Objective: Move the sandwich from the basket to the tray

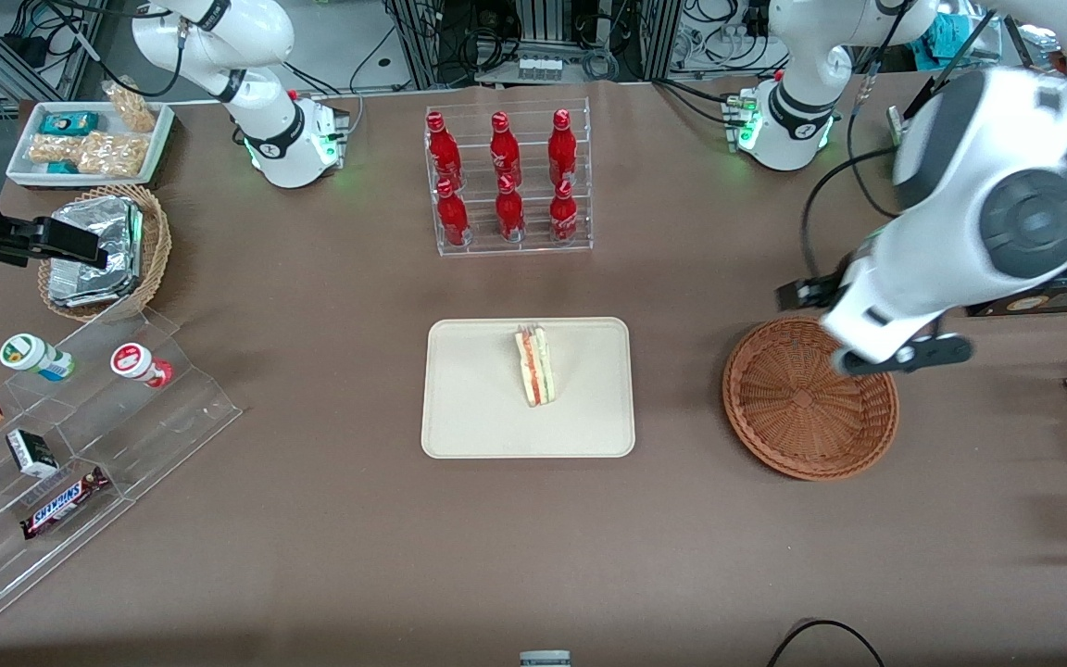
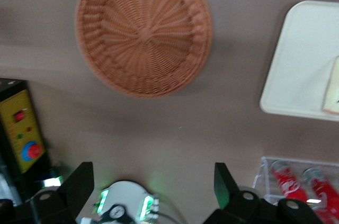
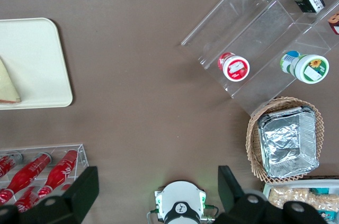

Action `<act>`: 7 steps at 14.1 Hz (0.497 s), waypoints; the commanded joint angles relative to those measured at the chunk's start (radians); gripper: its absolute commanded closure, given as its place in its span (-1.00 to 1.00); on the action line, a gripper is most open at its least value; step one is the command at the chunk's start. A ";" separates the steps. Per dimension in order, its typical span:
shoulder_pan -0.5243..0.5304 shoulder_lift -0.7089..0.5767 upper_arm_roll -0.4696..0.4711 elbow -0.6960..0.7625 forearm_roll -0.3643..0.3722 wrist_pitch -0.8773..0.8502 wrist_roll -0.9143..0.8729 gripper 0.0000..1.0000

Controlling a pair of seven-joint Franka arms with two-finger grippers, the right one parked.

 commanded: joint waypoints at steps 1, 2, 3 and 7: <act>0.022 -0.034 -0.007 0.057 0.066 -0.085 0.060 -1.00; 0.022 -0.034 -0.006 0.071 0.077 -0.088 0.059 -1.00; 0.022 -0.034 -0.006 0.085 0.079 -0.090 0.057 -1.00; 0.023 -0.039 0.008 0.099 0.079 -0.090 0.062 -1.00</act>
